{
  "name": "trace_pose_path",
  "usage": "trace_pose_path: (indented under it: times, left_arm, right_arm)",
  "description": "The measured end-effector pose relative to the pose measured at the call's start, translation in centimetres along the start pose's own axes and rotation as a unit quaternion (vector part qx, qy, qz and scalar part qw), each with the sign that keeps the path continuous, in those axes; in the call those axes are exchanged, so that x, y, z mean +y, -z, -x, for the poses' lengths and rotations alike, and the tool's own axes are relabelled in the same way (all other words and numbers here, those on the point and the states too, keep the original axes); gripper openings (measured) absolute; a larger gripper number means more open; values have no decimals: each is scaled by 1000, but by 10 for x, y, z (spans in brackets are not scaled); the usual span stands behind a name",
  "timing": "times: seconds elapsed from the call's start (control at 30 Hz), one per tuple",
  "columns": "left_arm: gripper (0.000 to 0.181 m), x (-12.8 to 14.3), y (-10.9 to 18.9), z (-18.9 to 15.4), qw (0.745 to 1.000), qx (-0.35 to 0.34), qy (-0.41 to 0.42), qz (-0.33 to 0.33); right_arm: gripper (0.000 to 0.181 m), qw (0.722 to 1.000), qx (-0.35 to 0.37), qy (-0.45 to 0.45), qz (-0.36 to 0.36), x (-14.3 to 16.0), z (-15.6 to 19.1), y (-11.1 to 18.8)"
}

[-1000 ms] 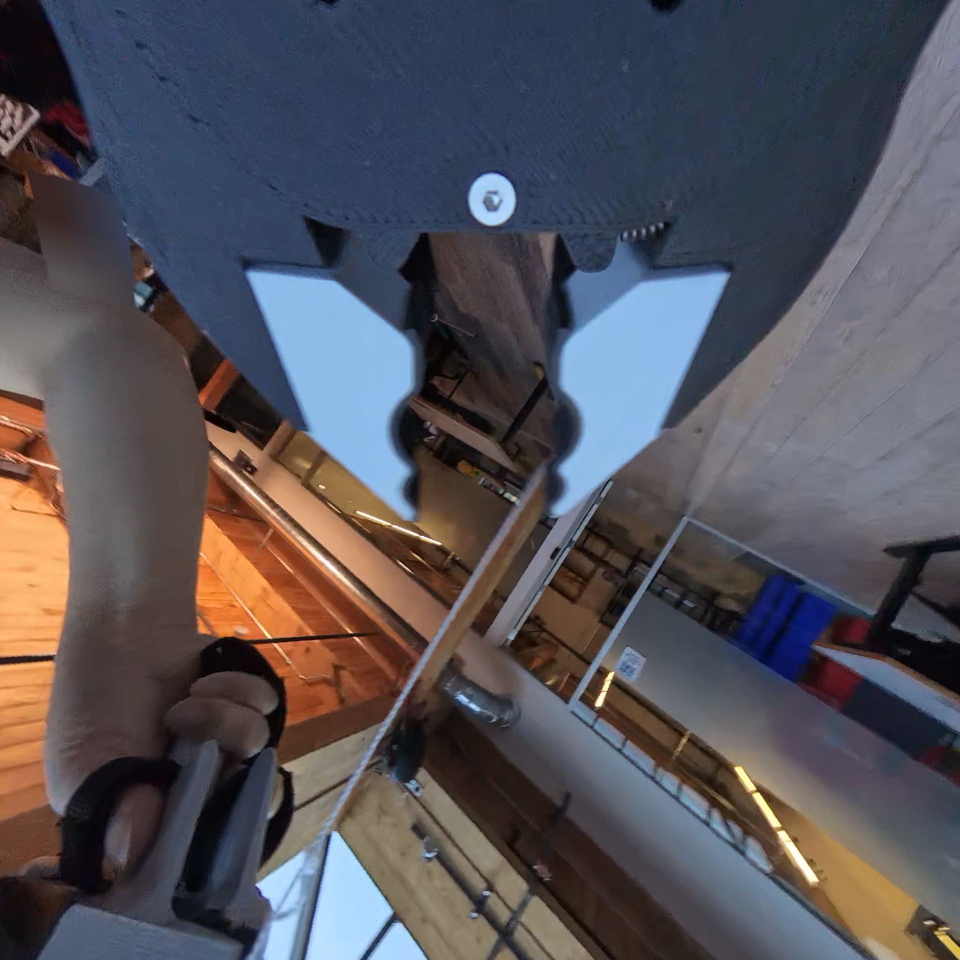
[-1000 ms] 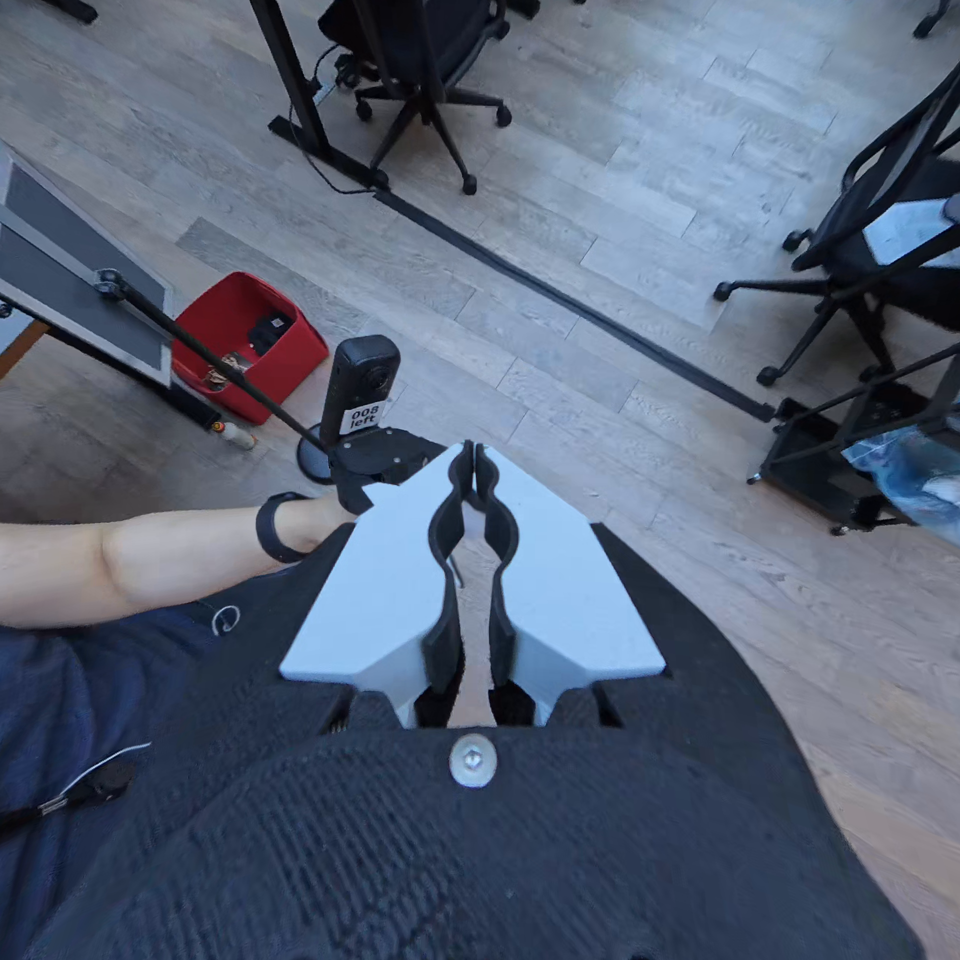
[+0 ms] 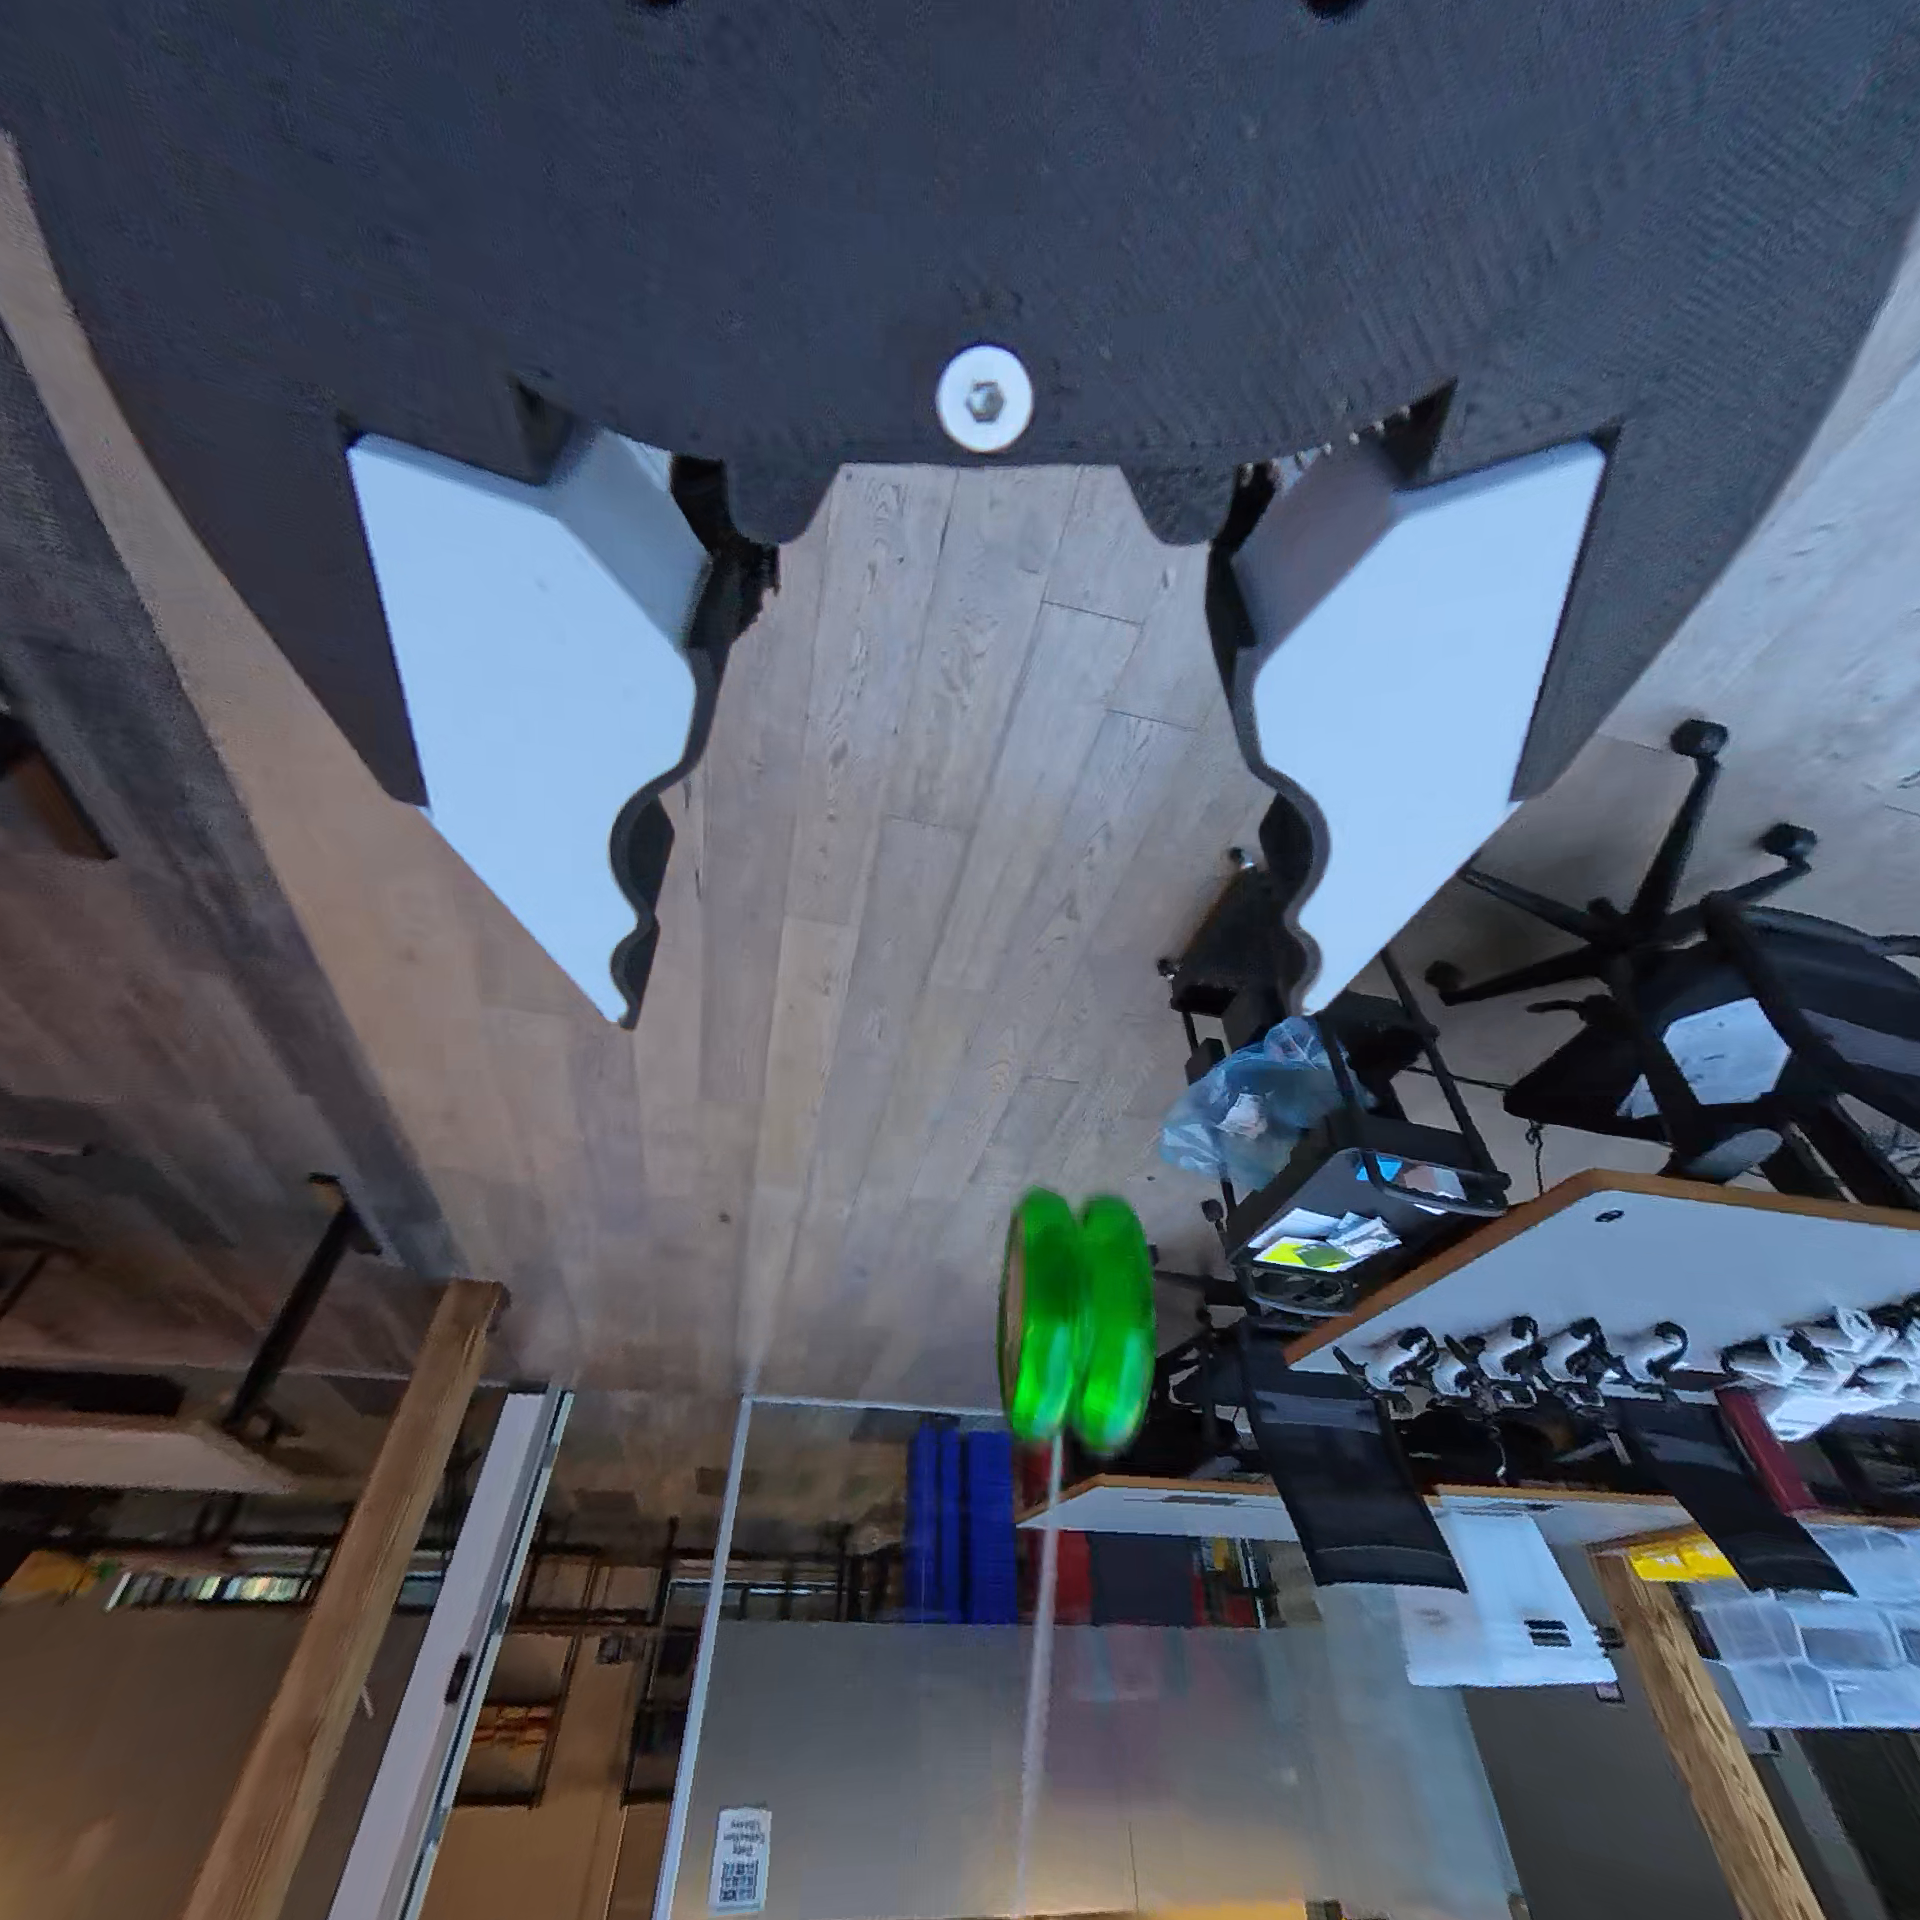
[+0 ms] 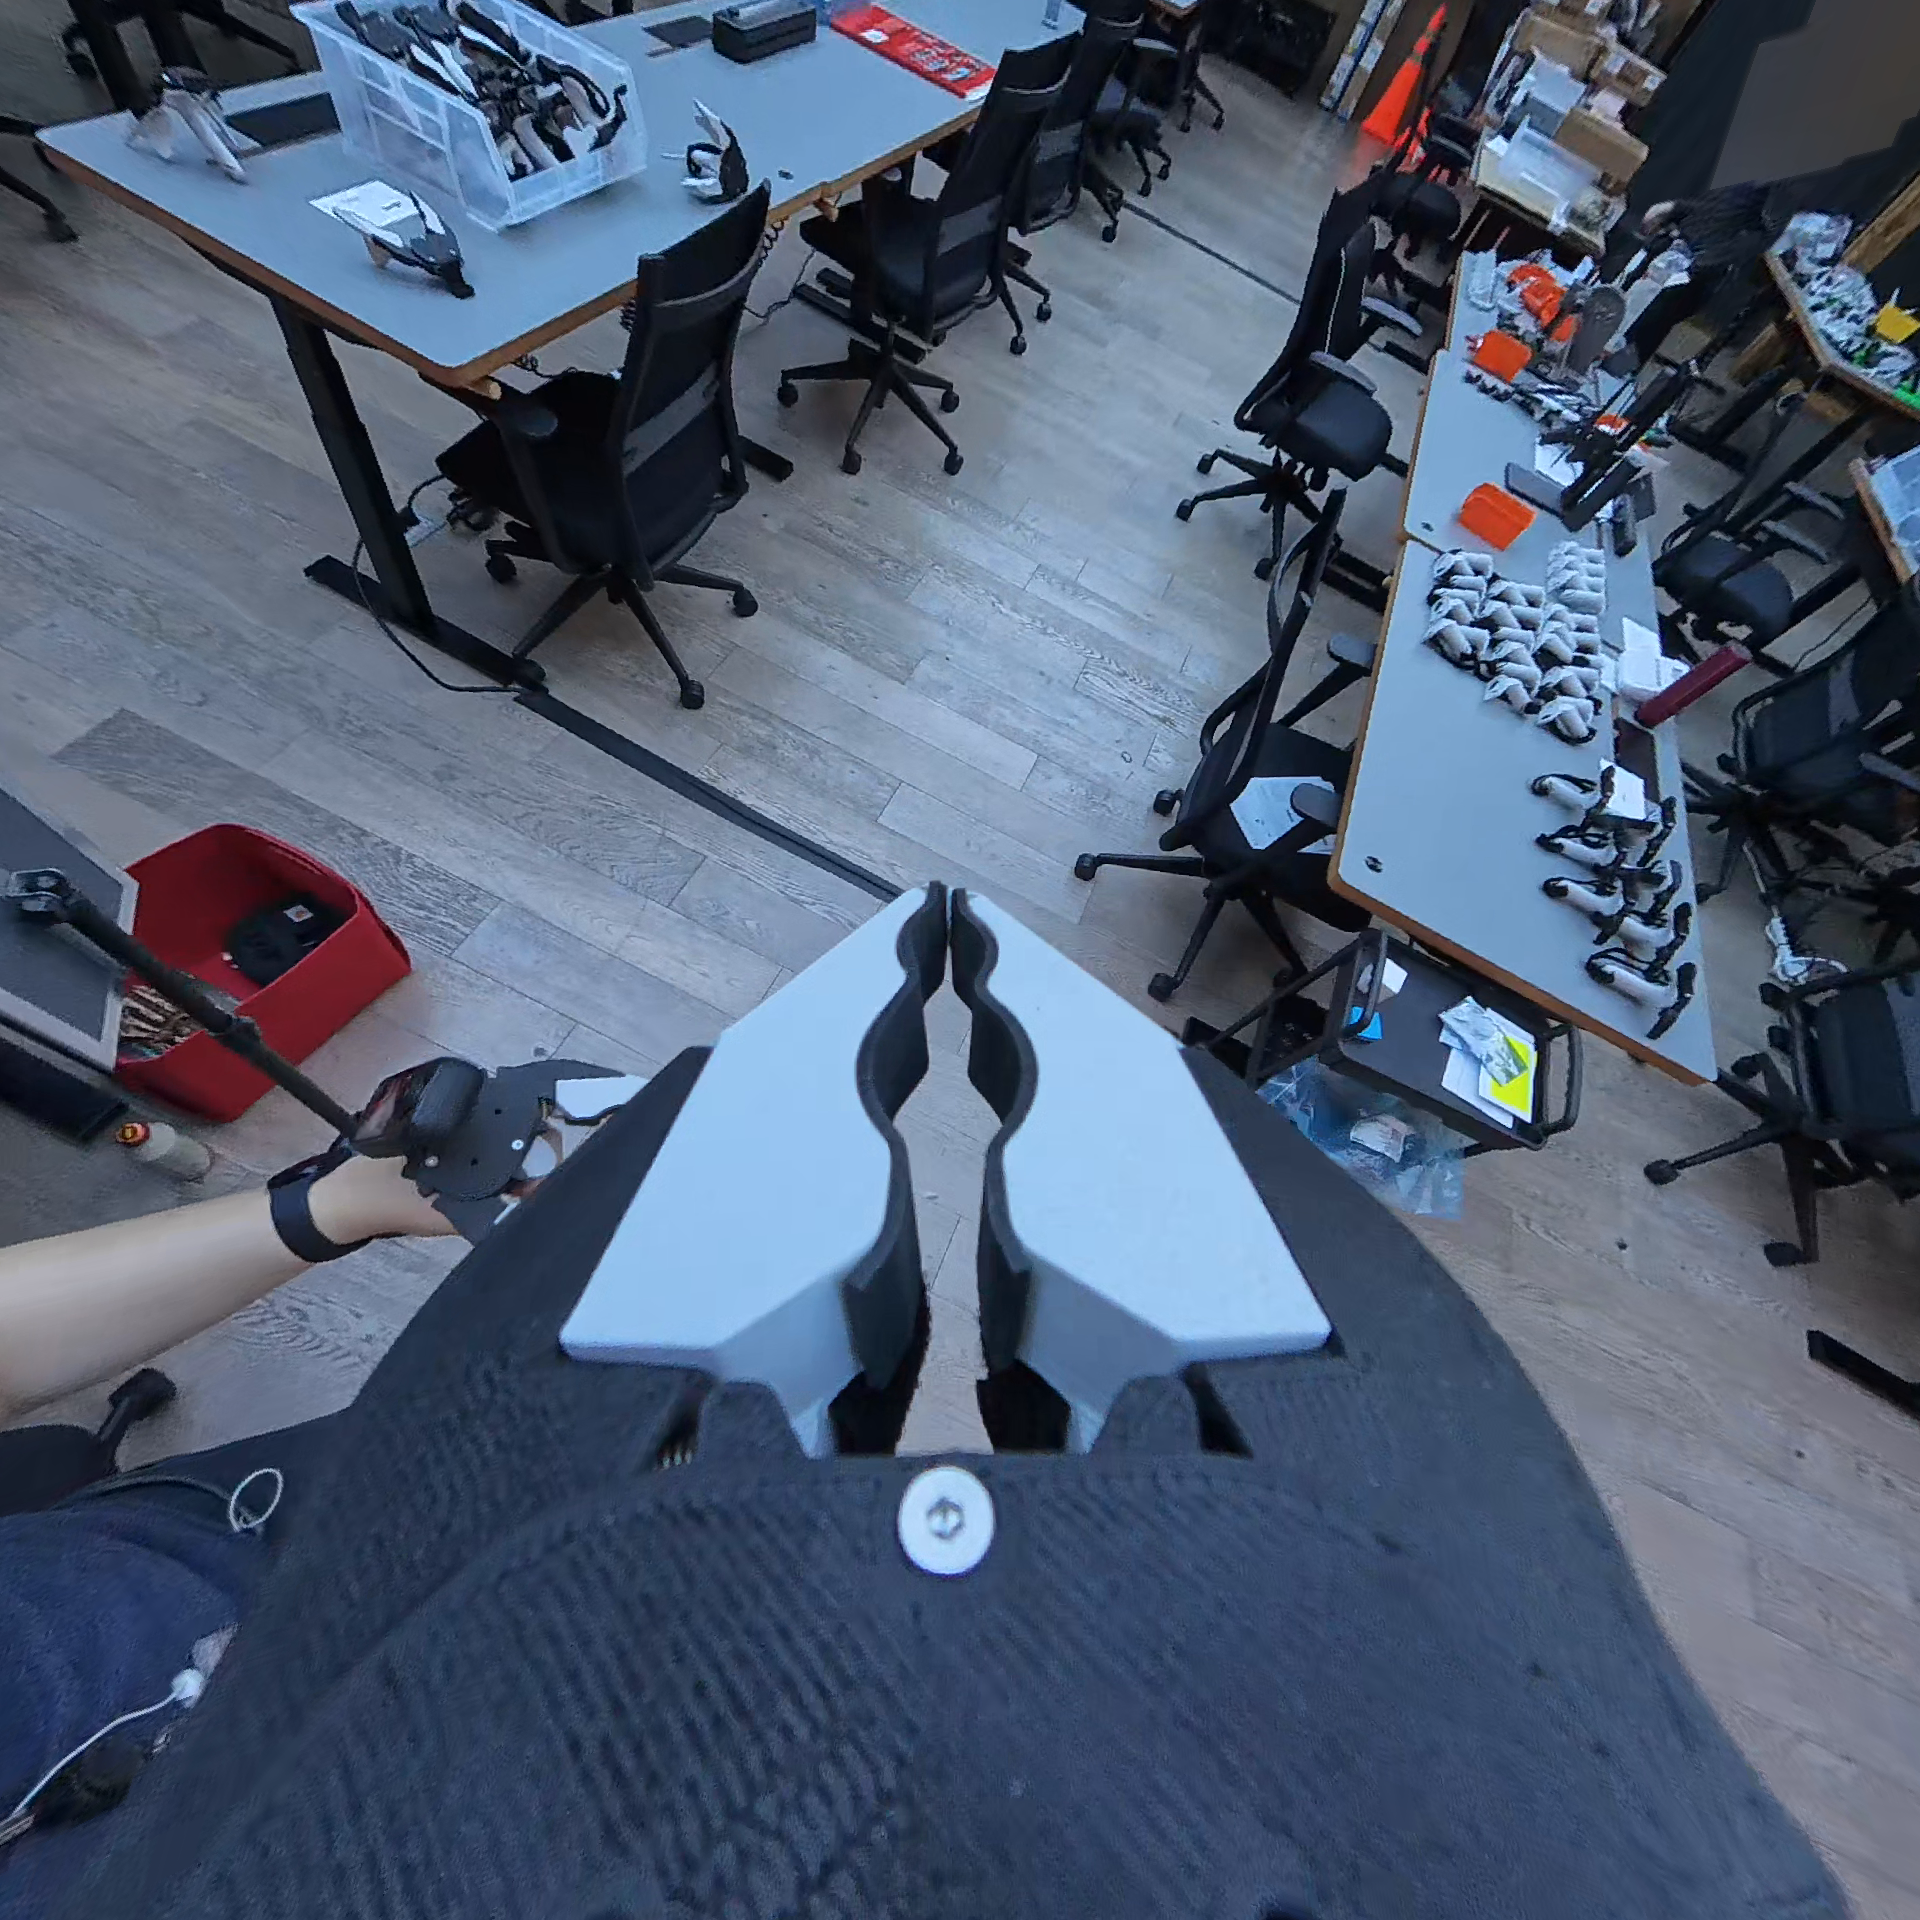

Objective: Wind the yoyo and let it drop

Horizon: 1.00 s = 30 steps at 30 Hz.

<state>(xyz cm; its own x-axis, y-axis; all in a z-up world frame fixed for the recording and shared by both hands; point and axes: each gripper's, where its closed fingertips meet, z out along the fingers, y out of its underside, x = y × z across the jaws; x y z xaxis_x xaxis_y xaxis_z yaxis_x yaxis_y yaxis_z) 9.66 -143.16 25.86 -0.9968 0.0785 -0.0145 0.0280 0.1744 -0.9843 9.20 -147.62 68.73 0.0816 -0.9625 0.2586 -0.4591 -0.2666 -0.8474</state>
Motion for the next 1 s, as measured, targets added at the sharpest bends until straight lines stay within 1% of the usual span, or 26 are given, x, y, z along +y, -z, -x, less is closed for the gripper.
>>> trace_pose_path:
  times: [0.07,0.13,0.23,0.33,0.4,0.43,0.47,0.5,0.53,0.57,0.6,0.63,0.67,0.7,0.77,0.83,0.87,0.9,0.93,0.97,1.0]
  left_arm:
    - [115,-13,-4,3,1000,0,2,-7]
    - [114,-43,1,3,997,5,30,-64]
    - [110,-114,21,0,980,22,73,-184]
    - [112,-185,36,-16,959,58,80,-265]
    - [111,-226,48,-26,944,72,69,-313]
    - [110,-241,52,-29,941,61,49,-330]
    - [109,-250,52,-30,942,33,17,-334]
    - [106,-253,47,-27,944,-19,-31,-327]
    - [104,-254,45,-20,940,-85,-90,-318]
    - [78,-253,44,-19,926,-133,-156,-317]
    - [42,-245,37,-23,916,-155,-220,-299]
    - [13,-228,20,-25,919,-149,-261,-254]
    - [7,-212,9,-27,932,-128,-258,-222]
    - [8,-205,7,-29,940,-110,-235,-223]
    - [5,-200,15,-29,944,-95,-195,-248]
    - [5,-195,23,-34,949,-54,-149,-273]
    - [21,-189,28,-32,953,-37,-113,-279]
    - [58,-179,30,-27,962,-26,-65,-266]
    - [88,-164,29,-27,972,-1,-18,-236]
    - [111,-147,31,-31,978,36,22,-206]
    - [127,-130,35,-37,979,70,58,-183]
  right_arm:
    - [0,1000,-7,-1,18,10,3,-13]
    - [0,999,-4,4,33,18,3,-22]
    - [0,1000,-15,3,23,15,8,-22]
    - [0,999,-36,-2,8,11,17,-20]
    - [0,999,-47,-3,-1,12,24,-20]
    - [0,999,-53,-3,-3,14,27,-20]
    - [0,998,-60,-5,-5,16,30,-21]
    - [0,997,-75,-11,-5,20,35,-22]
    - [0,996,-86,-18,1,26,39,-24]
    - [0,996,-84,-19,-2,30,40,-27]
    - [0,996,-85,-20,-4,34,40,-28]
    - [0,995,-91,-27,-8,37,42,-28]
    - [0,995,-96,-34,-13,39,42,-27]
    - [0,995,-95,-30,11,49,42,-29]
    - [0,996,-82,-22,21,61,38,-34]
    - [0,996,-82,-33,24,71,35,-38]
    - [0,995,-86,-41,29,78,35,-40]
    - [0,994,-94,-47,34,86,37,-43]
    - [0,993,-102,-52,36,94,40,-46]
    - [0,992,-109,-58,37,103,43,-49]
    - [0,990,-118,-61,41,113,47,-52]
